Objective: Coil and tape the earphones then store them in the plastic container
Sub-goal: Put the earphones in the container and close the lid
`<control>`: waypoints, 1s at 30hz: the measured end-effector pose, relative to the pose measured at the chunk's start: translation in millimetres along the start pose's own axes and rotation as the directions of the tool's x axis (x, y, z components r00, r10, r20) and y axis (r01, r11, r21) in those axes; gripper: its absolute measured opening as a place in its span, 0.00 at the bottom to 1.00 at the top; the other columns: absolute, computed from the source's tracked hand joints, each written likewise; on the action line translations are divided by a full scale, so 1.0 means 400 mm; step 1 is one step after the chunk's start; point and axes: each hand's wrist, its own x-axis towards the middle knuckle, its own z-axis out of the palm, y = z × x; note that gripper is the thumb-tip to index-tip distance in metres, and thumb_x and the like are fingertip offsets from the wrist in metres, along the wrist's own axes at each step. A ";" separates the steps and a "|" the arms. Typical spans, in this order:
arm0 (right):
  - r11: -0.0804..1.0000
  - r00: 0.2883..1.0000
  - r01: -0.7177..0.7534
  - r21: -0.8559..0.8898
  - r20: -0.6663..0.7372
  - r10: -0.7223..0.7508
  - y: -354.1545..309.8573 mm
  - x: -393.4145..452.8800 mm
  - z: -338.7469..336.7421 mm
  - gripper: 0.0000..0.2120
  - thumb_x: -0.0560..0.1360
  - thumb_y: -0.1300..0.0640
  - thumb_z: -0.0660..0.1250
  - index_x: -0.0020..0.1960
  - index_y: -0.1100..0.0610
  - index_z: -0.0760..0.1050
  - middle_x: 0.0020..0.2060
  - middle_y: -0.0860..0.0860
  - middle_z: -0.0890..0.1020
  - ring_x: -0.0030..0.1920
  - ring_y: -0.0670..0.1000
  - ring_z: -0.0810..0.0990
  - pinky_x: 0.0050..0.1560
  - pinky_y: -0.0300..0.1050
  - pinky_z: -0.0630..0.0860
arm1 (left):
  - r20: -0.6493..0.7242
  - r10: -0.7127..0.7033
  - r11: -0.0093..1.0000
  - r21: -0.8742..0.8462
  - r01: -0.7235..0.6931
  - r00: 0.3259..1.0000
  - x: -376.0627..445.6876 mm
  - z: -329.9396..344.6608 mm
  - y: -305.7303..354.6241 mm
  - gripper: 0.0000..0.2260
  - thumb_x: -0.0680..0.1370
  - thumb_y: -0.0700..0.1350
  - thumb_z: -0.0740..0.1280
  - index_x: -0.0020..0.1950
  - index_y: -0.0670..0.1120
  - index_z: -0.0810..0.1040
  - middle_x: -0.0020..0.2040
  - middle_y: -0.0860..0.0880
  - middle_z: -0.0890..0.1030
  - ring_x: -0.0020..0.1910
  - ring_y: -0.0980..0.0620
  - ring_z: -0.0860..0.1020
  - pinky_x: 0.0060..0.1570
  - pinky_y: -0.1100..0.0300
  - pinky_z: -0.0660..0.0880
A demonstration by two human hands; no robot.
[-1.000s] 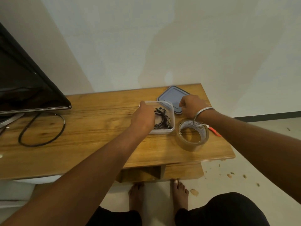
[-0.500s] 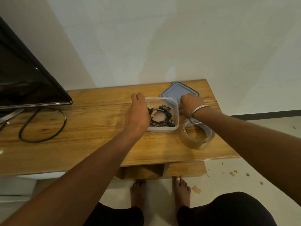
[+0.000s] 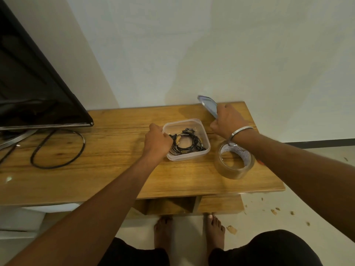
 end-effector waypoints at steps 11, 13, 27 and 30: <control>0.977 0.975 -0.172 0.124 -0.119 0.186 -0.038 -0.011 -0.090 0.15 0.75 0.62 0.62 0.59 0.65 0.65 0.55 0.64 0.74 0.52 0.64 0.76 0.42 0.48 0.69 | 0.060 -0.162 0.966 -0.193 0.171 0.985 -0.036 -0.061 -0.030 0.10 0.80 0.41 0.66 0.58 0.44 0.68 0.49 0.44 0.77 0.40 0.42 0.82 0.39 0.46 0.82; 0.951 0.958 -0.209 0.228 -0.148 0.247 -0.036 -0.001 -0.098 0.14 0.75 0.61 0.61 0.58 0.66 0.66 0.53 0.64 0.75 0.50 0.65 0.77 0.43 0.50 0.74 | 0.075 -0.175 0.955 -0.229 0.188 0.982 -0.038 -0.071 -0.040 0.10 0.79 0.40 0.66 0.58 0.44 0.69 0.44 0.46 0.76 0.41 0.42 0.81 0.43 0.44 0.82; 0.669 0.895 -0.431 0.606 0.194 0.401 -0.106 -0.070 0.000 0.15 0.81 0.59 0.55 0.66 0.60 0.69 0.51 0.60 0.81 0.24 0.51 0.81 0.28 0.40 0.79 | 0.117 -0.142 0.941 -0.292 0.171 0.983 -0.036 -0.087 -0.064 0.15 0.79 0.37 0.62 0.66 0.42 0.71 0.46 0.46 0.78 0.47 0.41 0.82 0.47 0.46 0.81; 0.730 0.902 -0.432 0.530 0.231 0.366 -0.121 -0.091 0.024 0.14 0.81 0.59 0.55 0.64 0.61 0.72 0.44 0.59 0.83 0.26 0.51 0.81 0.27 0.41 0.77 | 0.146 -0.133 0.942 -0.288 0.171 0.980 -0.038 -0.093 -0.067 0.18 0.78 0.34 0.61 0.68 0.42 0.69 0.44 0.47 0.77 0.46 0.42 0.82 0.46 0.49 0.81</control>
